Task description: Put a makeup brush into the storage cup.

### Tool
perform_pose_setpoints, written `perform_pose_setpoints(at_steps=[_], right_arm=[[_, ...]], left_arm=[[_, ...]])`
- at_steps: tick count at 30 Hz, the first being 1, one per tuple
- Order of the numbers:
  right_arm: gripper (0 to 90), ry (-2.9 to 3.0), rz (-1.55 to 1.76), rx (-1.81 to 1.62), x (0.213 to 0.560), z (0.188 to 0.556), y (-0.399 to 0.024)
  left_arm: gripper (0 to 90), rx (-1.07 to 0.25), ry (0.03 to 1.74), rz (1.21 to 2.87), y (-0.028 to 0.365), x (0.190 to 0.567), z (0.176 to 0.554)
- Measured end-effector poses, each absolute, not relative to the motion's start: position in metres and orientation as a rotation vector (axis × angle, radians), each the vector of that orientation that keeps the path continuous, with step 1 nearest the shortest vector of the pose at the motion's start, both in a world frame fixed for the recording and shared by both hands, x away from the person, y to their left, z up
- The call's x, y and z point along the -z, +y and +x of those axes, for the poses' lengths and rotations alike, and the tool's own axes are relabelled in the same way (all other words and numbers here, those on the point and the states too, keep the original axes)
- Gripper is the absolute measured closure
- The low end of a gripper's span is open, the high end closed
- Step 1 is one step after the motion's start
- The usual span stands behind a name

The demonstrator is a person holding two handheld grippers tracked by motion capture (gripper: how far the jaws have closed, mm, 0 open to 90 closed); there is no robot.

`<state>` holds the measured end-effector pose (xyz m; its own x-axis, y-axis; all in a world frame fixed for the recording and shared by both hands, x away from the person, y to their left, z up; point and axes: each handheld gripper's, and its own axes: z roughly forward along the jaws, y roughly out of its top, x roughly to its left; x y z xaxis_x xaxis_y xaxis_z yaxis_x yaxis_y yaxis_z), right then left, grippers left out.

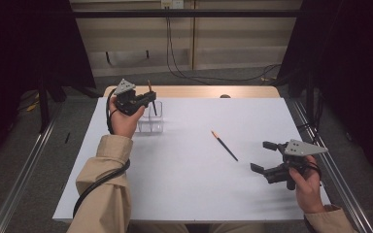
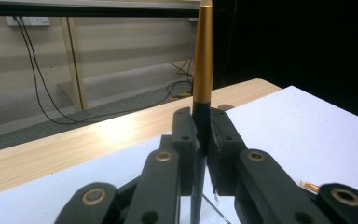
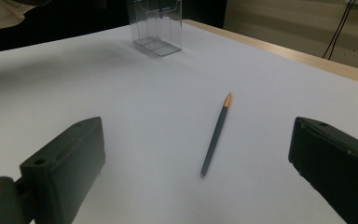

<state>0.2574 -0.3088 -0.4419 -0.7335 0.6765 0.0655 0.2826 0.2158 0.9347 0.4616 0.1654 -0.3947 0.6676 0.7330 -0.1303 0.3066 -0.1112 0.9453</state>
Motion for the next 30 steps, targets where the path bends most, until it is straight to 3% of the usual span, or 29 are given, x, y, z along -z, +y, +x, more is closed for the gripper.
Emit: perform_pose_setpoints(at_steps=[30], right_arm=[[3.3,2.137,0.892,-1.522,0.442,0.257,-0.308]], left_arm=[[80.6,-0.398,0.866,1.726,0.162,0.414,0.459]])
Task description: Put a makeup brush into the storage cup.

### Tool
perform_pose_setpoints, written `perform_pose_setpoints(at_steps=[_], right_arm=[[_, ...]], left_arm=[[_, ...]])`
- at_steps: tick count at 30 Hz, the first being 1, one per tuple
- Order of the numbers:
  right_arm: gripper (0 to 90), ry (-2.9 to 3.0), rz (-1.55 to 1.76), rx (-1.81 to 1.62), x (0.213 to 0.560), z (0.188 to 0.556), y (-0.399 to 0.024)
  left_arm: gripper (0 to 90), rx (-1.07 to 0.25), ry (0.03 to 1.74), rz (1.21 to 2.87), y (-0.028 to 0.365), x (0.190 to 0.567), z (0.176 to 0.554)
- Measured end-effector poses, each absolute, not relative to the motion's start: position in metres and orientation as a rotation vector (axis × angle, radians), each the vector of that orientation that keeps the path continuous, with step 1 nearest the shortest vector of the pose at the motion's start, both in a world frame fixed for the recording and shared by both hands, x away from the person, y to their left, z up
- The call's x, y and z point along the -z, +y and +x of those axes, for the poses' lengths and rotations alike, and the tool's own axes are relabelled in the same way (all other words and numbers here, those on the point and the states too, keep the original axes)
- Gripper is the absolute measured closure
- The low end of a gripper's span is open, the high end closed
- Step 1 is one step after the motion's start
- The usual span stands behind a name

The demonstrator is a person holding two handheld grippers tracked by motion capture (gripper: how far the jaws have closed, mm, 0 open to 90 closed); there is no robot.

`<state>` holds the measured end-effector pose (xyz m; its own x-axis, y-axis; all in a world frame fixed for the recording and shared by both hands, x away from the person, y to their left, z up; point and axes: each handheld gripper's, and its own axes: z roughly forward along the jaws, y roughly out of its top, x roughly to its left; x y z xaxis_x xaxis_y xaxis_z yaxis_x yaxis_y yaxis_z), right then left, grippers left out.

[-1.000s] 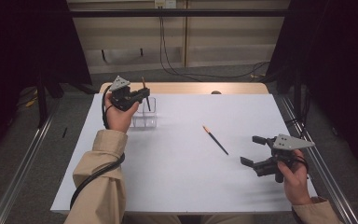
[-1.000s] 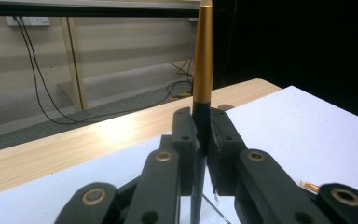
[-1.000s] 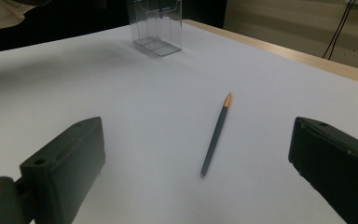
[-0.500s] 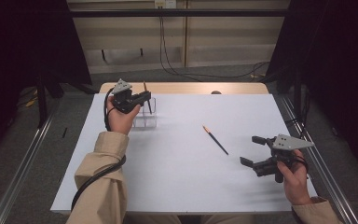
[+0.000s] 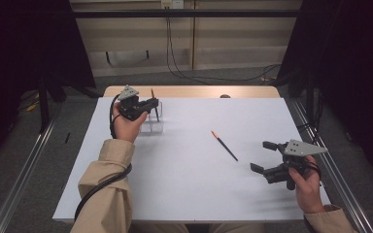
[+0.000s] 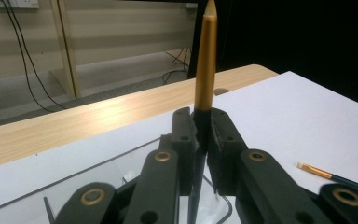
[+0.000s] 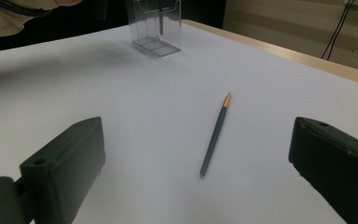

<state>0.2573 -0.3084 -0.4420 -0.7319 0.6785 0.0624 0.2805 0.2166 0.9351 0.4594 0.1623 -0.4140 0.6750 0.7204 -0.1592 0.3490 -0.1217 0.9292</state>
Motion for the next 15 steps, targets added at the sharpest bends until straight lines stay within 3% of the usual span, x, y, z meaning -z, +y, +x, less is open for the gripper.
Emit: perform_pose_setpoints(at_steps=[2,5,8,15], right_arm=[[3.3,2.138,0.892,-1.521,0.442,0.257,-0.308],[3.3,2.138,0.892,-1.52,0.442,0.257,-0.308],[3.3,2.134,0.892,-1.519,0.442,0.257,-0.309],[3.3,2.136,0.884,-1.519,0.442,0.257,-0.307]], left_arm=[[69.4,-0.391,0.871,1.713,0.162,0.414,0.459],[36.8,-0.375,0.907,1.702,0.163,0.412,0.457],[22.2,-0.398,0.927,1.7,0.168,0.411,0.453],[10.8,-0.411,0.928,1.666,0.181,0.407,0.444]])
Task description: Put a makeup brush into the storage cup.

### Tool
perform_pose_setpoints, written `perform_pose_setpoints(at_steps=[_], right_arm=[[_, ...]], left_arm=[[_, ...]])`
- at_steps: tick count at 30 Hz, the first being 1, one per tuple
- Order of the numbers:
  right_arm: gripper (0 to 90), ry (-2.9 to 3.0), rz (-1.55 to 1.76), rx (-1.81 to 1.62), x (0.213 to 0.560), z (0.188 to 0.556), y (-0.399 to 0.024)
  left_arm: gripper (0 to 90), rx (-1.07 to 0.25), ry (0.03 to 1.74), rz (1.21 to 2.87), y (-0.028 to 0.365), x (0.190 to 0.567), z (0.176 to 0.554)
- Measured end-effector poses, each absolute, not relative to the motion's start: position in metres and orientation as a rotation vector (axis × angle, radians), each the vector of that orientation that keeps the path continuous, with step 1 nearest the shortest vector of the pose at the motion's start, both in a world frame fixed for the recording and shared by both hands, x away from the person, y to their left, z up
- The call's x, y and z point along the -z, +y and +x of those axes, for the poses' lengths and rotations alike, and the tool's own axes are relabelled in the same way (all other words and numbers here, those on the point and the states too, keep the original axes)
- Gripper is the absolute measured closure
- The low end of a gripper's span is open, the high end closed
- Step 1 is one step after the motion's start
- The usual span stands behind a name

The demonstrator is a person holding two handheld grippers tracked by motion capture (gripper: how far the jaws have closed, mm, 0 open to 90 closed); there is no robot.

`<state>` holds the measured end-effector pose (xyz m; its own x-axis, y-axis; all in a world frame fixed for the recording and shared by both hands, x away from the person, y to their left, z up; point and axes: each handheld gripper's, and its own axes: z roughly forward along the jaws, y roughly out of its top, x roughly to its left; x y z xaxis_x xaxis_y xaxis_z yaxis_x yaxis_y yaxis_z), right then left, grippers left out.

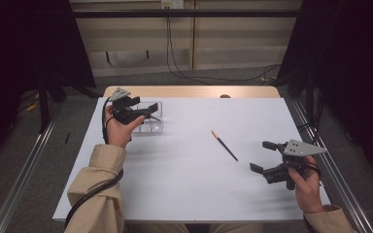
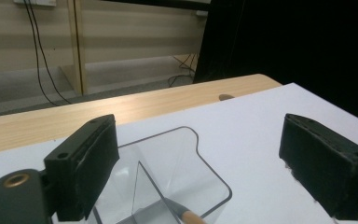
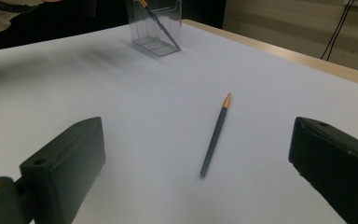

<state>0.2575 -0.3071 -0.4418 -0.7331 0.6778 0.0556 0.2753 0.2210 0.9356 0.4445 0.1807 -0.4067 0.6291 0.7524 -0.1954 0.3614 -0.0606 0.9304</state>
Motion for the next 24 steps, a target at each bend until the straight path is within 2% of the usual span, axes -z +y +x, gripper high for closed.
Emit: perform_pose_setpoints(at_steps=[15,24], right_arm=[[3.3,2.143,0.886,-1.515,0.443,0.258,-0.307],[3.3,2.14,0.889,-1.518,0.442,0.258,-0.307]], left_arm=[[1.2,-0.402,0.888,1.646,0.197,0.405,0.427],[0.0,-0.406,0.826,1.659,0.205,0.404,0.415]])
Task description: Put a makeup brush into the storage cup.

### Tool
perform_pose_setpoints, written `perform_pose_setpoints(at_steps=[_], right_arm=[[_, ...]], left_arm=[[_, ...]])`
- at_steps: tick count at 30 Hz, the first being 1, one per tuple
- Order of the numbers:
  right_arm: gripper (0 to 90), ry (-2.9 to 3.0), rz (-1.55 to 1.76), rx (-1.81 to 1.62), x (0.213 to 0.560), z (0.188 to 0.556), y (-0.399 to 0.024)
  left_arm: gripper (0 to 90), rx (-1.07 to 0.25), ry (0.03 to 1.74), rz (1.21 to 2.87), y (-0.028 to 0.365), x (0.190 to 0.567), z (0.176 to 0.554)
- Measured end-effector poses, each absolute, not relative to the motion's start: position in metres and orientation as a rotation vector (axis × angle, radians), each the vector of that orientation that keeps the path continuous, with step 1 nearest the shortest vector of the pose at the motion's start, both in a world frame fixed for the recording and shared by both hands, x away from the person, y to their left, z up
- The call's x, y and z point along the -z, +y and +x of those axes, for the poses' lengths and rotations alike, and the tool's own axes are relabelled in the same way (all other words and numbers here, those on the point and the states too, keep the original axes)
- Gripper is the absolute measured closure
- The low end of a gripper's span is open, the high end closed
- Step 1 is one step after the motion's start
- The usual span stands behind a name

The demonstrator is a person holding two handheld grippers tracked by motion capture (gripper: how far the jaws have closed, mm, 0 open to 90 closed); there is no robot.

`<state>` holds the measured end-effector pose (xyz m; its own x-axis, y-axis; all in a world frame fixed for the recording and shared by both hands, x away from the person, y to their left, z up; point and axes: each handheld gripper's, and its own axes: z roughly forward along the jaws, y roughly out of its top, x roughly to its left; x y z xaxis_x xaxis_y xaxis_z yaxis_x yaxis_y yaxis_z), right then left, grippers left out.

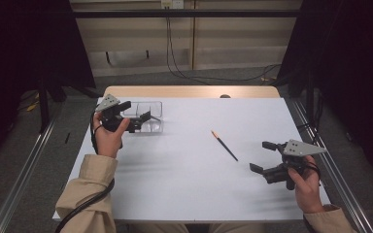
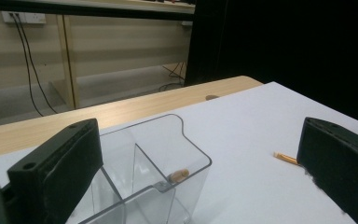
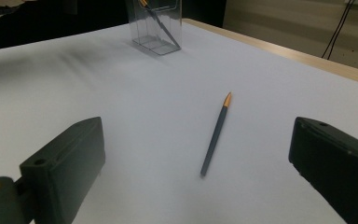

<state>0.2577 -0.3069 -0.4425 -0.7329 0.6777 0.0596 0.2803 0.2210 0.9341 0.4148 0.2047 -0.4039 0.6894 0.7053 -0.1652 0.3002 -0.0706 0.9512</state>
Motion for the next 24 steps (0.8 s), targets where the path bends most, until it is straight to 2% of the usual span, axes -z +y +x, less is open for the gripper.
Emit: perform_pose_setpoints(at_steps=[24], right_arm=[[3.3,2.139,0.89,-1.512,0.442,0.258,-0.306]], left_arm=[[0.1,-0.38,0.727,1.688,0.217,0.412,0.381]])
